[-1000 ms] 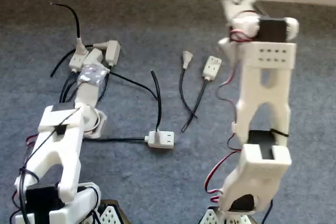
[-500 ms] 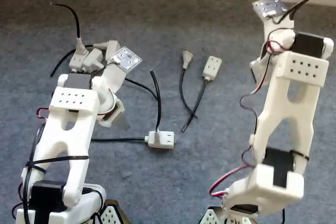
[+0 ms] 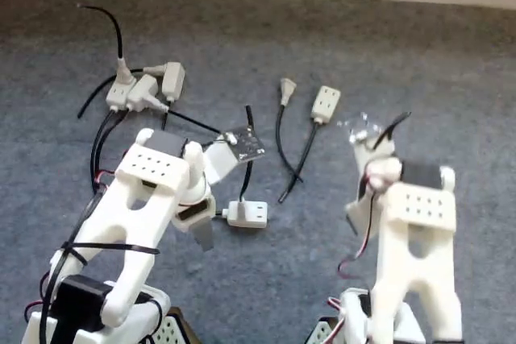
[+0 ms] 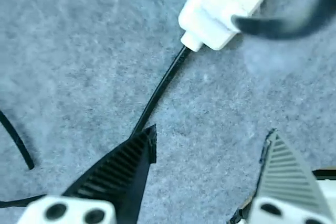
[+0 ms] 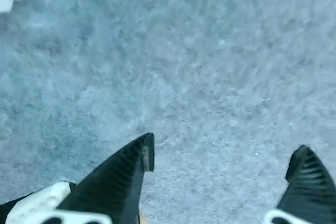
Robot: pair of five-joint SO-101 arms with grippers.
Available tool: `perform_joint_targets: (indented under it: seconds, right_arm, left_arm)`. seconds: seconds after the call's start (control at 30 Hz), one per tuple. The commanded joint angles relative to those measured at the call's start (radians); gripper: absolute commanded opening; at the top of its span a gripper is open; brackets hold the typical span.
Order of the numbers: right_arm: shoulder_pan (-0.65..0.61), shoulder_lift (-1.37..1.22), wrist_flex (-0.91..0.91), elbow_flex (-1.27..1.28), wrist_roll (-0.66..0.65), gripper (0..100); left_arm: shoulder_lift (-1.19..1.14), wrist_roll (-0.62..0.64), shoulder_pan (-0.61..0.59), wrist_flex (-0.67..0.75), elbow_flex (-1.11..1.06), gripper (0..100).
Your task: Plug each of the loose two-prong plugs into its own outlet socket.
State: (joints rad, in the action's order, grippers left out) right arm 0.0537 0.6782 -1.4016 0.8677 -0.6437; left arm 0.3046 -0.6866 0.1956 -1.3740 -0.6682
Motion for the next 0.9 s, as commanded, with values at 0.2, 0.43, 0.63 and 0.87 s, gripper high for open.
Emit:
perform_joint_targets:
  seconds: [0.2,0.43,0.63,0.87]
  right_arm:
    - [0.012,0.329,0.061,0.255,-0.005,37.2]
    - [0.064,0.334,0.265,0.344,0.089,37.2]
    - [0.062,0.335,0.381,0.447,0.127,37.2]
    - [0.062,0.337,0.437,0.519,0.129,37.2]
  left_arm:
    - [0.002,-0.008,0.022,0.356,-0.081,32]
    - [0.002,-0.008,0.088,0.712,-0.232,32]
    - [0.010,-0.006,0.182,0.712,-0.243,32]
    - [0.001,-0.005,0.278,0.717,-0.245,32]
